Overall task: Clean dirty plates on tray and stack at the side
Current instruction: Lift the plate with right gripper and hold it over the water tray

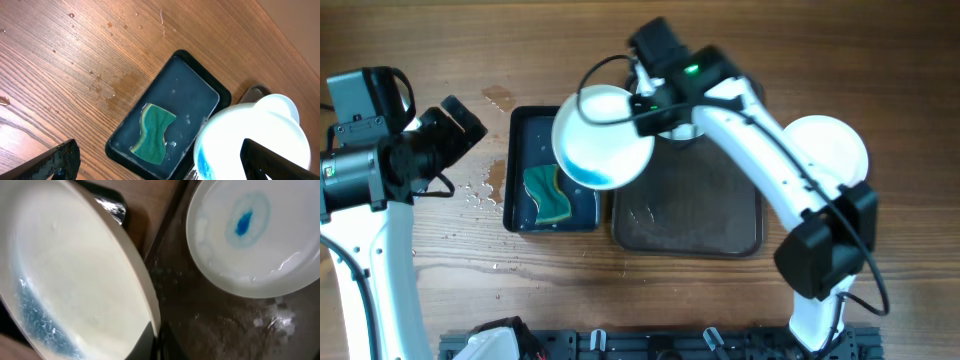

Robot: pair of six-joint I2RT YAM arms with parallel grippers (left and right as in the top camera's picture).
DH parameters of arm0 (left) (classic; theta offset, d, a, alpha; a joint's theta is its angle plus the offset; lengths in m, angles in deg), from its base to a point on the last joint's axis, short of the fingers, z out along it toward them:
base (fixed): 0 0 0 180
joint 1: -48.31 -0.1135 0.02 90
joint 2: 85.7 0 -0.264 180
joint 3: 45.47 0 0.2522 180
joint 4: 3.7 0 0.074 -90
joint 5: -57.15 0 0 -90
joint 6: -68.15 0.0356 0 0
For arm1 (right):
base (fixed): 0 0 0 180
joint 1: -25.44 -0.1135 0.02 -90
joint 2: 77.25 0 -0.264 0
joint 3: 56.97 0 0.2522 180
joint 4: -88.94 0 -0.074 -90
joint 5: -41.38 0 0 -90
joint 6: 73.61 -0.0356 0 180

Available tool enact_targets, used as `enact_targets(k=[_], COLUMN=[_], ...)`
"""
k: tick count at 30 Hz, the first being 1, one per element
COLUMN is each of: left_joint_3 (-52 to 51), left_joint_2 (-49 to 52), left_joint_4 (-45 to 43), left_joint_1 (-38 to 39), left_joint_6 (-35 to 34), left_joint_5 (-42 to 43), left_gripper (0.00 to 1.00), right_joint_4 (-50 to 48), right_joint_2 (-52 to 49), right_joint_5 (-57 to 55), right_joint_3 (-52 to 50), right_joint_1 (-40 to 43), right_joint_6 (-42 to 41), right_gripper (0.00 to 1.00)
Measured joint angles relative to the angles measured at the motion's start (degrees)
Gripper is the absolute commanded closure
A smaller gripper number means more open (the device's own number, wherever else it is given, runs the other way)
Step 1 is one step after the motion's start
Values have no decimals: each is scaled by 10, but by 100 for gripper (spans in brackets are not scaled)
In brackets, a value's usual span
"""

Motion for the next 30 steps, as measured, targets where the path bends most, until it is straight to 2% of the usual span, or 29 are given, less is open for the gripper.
enact_targets(k=[4, 7, 12, 20, 30], left_joint_3=[0, 0, 0, 0, 0], left_joint_2=[0, 0, 0, 0, 0], left_joint_4=[0, 0, 0, 0, 0], left_joint_1=[0, 0, 0, 0, 0], left_joint_6=[0, 0, 0, 0, 0], left_joint_5=[2, 4, 4, 4, 4], left_gripper=[0, 0, 0, 0, 0], right_joint_4=[-81, -97, -98, -98, -98], right_joint_2=[-1, -1, -1, -1, -1], right_joint_5=[-209, -373, -553, -681, -715], right_joint_3=[5, 5, 5, 5, 5], right_joint_1=[-100, -169, -244, -301, -314], right_joint_6=[-11, -11, -8, 11, 36], right_gripper=[96, 96, 96, 96, 96])
